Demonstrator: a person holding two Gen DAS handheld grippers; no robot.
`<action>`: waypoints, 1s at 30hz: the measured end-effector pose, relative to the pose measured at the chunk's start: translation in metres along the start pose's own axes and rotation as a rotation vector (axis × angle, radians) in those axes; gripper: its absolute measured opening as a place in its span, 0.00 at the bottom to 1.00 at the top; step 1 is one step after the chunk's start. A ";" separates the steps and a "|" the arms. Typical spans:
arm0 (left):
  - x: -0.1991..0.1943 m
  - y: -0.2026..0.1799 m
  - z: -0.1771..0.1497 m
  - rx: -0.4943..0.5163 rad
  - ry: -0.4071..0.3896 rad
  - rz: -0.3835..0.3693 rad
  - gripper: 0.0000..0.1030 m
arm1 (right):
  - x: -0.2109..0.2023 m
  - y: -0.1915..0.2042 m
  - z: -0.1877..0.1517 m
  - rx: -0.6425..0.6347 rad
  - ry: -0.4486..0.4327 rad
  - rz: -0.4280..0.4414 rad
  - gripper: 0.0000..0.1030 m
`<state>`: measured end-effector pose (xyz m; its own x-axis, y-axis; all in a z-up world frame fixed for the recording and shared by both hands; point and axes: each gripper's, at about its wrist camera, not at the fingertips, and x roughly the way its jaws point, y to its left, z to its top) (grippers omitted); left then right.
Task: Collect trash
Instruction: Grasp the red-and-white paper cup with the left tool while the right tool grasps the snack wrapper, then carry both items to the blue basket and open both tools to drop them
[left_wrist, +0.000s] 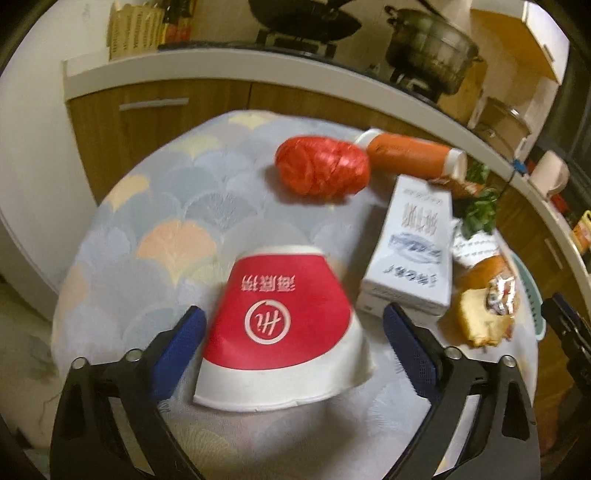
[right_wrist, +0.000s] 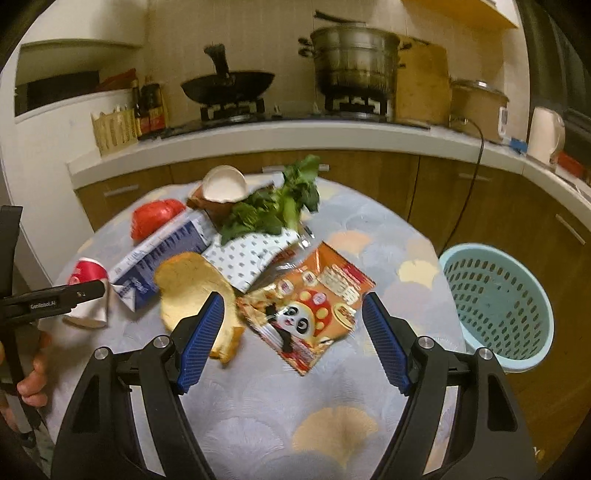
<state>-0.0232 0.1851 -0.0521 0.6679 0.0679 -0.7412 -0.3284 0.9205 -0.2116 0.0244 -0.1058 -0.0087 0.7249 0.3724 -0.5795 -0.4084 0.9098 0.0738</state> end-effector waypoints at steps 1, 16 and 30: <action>0.002 0.000 -0.001 -0.001 0.007 0.001 0.81 | 0.003 -0.003 0.000 0.004 0.014 0.004 0.71; -0.020 -0.012 0.002 0.022 -0.092 0.000 0.75 | 0.067 -0.054 -0.004 0.111 0.267 -0.048 0.78; -0.062 -0.055 0.012 0.104 -0.189 -0.028 0.75 | 0.078 -0.034 0.008 0.029 0.231 -0.036 0.04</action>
<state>-0.0387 0.1351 0.0131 0.7920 0.1039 -0.6016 -0.2440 0.9572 -0.1558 0.0990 -0.1060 -0.0500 0.5913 0.2906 -0.7523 -0.3658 0.9280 0.0710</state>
